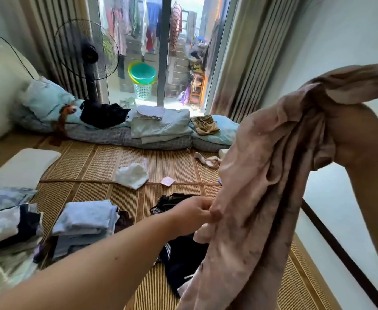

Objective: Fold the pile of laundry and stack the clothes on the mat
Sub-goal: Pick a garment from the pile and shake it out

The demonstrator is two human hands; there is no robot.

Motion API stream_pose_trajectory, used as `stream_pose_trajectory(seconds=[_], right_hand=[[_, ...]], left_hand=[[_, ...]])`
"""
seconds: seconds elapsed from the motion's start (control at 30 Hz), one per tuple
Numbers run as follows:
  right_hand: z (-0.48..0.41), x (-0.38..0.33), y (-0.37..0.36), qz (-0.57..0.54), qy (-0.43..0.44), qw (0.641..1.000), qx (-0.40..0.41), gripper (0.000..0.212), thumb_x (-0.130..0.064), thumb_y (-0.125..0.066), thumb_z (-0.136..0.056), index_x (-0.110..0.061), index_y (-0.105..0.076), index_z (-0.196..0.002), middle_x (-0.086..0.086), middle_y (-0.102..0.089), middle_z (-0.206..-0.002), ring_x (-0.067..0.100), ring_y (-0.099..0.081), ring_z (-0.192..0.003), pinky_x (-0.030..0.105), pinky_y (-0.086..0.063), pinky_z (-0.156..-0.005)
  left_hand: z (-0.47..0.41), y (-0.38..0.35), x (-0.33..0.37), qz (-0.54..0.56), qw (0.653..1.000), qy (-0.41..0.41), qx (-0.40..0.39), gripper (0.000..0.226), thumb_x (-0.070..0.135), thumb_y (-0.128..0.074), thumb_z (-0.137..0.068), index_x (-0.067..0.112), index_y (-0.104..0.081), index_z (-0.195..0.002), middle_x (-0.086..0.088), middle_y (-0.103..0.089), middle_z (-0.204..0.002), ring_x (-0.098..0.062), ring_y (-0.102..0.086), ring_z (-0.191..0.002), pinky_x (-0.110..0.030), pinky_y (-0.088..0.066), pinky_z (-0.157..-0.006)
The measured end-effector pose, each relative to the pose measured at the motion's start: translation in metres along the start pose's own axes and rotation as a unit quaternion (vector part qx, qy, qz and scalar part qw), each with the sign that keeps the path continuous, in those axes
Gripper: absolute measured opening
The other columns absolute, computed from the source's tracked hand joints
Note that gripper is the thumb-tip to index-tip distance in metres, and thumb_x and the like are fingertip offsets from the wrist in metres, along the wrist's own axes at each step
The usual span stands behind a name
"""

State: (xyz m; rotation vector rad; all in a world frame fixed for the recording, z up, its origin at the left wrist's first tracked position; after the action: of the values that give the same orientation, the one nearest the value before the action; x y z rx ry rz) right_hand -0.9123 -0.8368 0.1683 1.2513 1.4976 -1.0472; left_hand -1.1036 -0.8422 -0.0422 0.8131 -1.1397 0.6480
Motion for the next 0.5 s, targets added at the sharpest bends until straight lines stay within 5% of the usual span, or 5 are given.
stream_pose_trajectory(seconds=[0.23, 0.3, 0.43, 0.5], right_hand=[[0.013, 0.059, 0.027, 0.028, -0.129, 0.981, 0.141, 0.017, -0.019, -0.049, -0.099, -0.007, -0.060, -0.096, 0.014, -0.065, -0.102, 0.025, -0.064, -0.096, 0.037, -0.048, -0.098], [0.020, 0.089, 0.028, 0.036, -0.191, 0.966, 0.171, 0.016, -0.016, -0.051, -0.098, -0.005, -0.061, -0.092, 0.020, -0.064, -0.101, 0.029, -0.064, -0.091, 0.040, -0.048, -0.097], [0.036, 0.142, 0.028, 0.099, -0.273, 0.934, 0.209, 0.017, -0.006, -0.049, -0.097, -0.001, -0.062, -0.107, 0.029, -0.063, -0.111, 0.039, -0.063, -0.100, 0.047, -0.052, -0.094], [0.048, 0.167, 0.023, 0.086, -0.330, 0.920, 0.192, 0.024, -0.008, -0.039, -0.102, -0.002, -0.062, -0.104, 0.022, -0.064, -0.093, 0.032, -0.062, -0.082, 0.039, -0.054, -0.072]], left_hand=[[0.008, 0.030, -0.007, 0.185, 0.976, 0.050, 0.100, 0.015, 0.009, -0.044, -0.099, 0.008, -0.059, -0.098, -0.007, -0.059, -0.084, -0.020, -0.059, -0.075, -0.032, -0.051, -0.067], [0.011, 0.037, -0.005, 0.254, 0.956, 0.063, 0.131, 0.021, 0.012, -0.042, -0.100, 0.004, -0.061, -0.097, -0.013, -0.062, -0.082, -0.020, -0.064, -0.070, -0.030, -0.053, -0.058], [0.011, 0.040, 0.003, 0.337, 0.927, 0.081, 0.144, 0.030, 0.018, -0.041, -0.102, -0.002, -0.062, -0.108, -0.020, -0.068, -0.098, -0.027, -0.069, -0.082, -0.035, -0.056, -0.064], [0.011, 0.036, 0.013, 0.352, 0.923, 0.079, 0.136, 0.030, 0.020, -0.040, -0.102, -0.002, -0.059, -0.110, -0.021, -0.066, -0.096, -0.027, -0.067, -0.079, -0.035, -0.056, -0.064]])
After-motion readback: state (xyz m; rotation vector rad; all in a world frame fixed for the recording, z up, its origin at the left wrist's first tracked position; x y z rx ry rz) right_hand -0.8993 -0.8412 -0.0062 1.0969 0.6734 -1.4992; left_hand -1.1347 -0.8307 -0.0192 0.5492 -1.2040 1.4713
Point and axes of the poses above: each hand's wrist, its own z-axis away from the middle knuckle, its own y-axis out of the back of the hand, x = y × z, the point moved 4 cm from there along -z, towards the middle knuckle
